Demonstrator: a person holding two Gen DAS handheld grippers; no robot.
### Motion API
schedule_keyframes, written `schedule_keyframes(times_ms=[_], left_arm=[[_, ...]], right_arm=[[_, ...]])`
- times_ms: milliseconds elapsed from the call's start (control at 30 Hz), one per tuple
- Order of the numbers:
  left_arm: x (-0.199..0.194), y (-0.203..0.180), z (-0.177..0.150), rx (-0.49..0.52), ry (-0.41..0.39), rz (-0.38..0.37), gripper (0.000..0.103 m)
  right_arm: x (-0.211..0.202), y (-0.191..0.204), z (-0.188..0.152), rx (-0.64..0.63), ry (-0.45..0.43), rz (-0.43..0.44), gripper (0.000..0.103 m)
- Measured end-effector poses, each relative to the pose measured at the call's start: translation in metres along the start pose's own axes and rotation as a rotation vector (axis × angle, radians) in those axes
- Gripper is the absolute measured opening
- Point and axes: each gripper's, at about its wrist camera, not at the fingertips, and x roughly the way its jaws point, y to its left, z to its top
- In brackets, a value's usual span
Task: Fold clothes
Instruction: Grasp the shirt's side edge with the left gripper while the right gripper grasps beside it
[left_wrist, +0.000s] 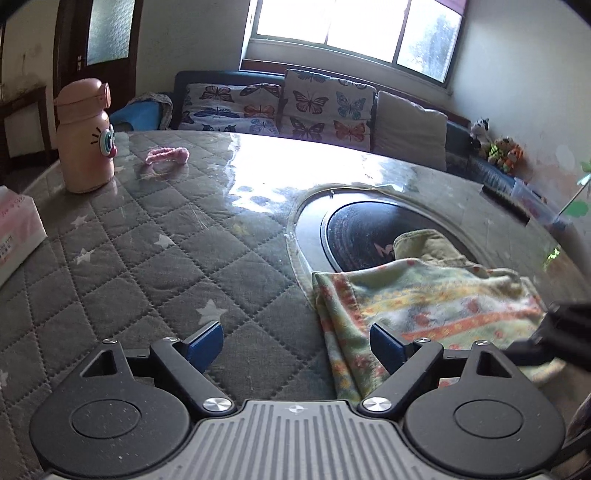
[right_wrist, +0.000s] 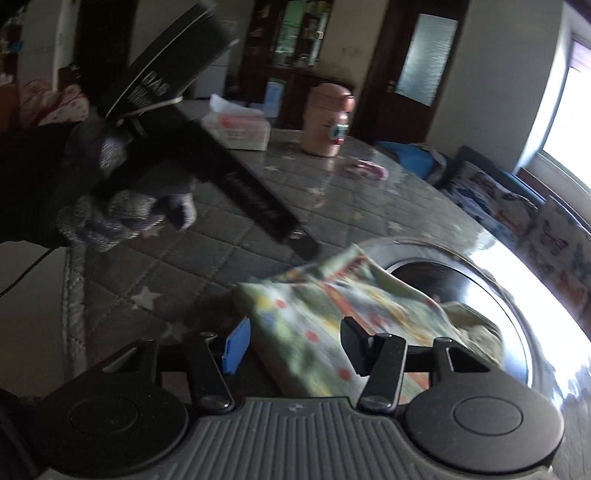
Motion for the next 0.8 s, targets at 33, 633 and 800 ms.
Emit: schedule_keyframes(times_ms=[33, 633, 800], left_arm=[[0.001, 0.001, 0.001, -0.014, 0.005, -0.008, 0.088], [0.021, 0.002, 0.006, -0.287, 0.127, -0.136, 0.088], [0.025, 0.0, 0.007, -0.4, 0.155, -0.184, 0.087]], right_arm=[[0.003, 0.003, 0.002, -0.011, 0.002, 0.007, 0.053], [0.004, 0.004, 0.006, 0.057, -0.047, 0.013, 0.01], [-0.013, -0.007, 0.004, 0.111, -0.085, 0.015, 0.009]])
